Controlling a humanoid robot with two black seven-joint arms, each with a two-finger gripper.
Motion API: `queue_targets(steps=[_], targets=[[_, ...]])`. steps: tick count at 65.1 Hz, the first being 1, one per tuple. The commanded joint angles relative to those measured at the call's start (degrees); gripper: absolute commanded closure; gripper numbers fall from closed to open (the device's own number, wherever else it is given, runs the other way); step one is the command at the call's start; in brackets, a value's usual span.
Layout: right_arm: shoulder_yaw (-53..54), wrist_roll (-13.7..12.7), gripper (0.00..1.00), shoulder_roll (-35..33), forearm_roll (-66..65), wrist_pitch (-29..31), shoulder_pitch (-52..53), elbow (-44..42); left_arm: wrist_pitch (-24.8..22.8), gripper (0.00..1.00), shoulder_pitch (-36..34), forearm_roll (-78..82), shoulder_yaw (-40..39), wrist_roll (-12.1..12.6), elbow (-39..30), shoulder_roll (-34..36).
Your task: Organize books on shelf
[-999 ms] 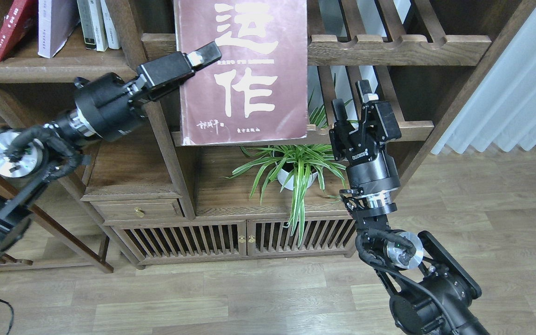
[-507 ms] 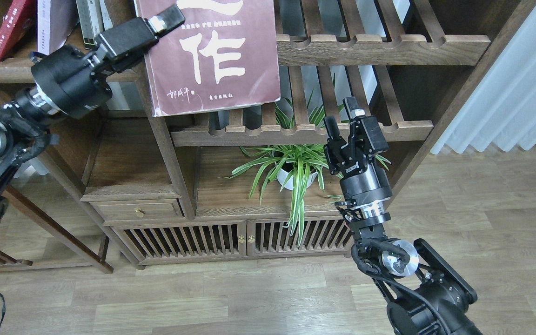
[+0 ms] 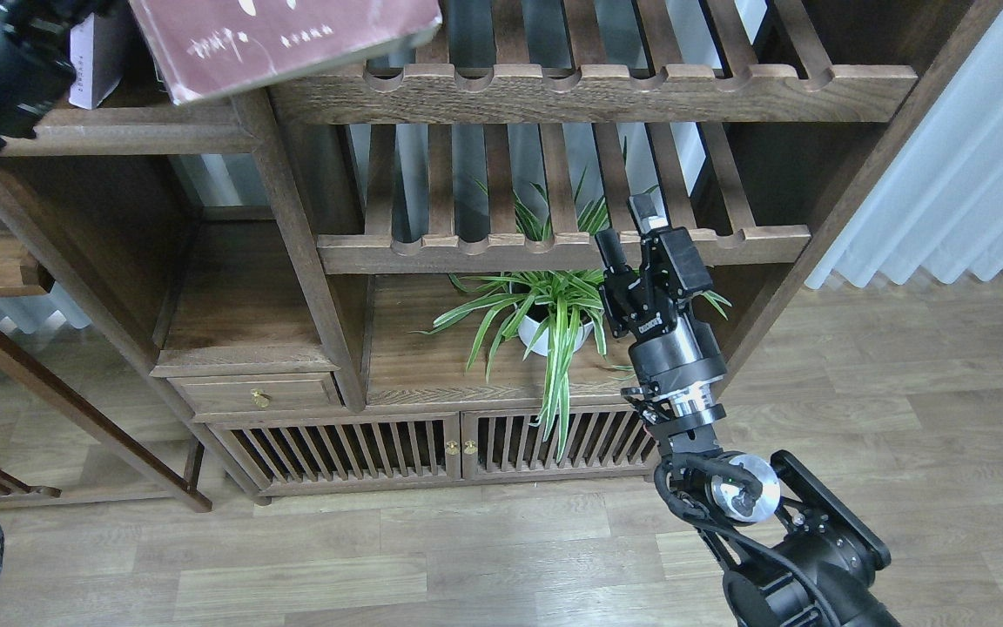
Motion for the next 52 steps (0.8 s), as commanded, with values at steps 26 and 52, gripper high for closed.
queue_targets(steps=[26,52], targets=[[-1.0,-0.1,0.23,0.3,-1.0,0.0,0.3,-0.8,0.0,0.98,10.1,0.1,-15.3,0.0,2.0,7.4],[-2.1,0.0,0.23,0.9,-1.1,0.0,0.3,-0.9,0.0,1.00,11.0,8.2,-20.6,0.0,7.2,11.2]])
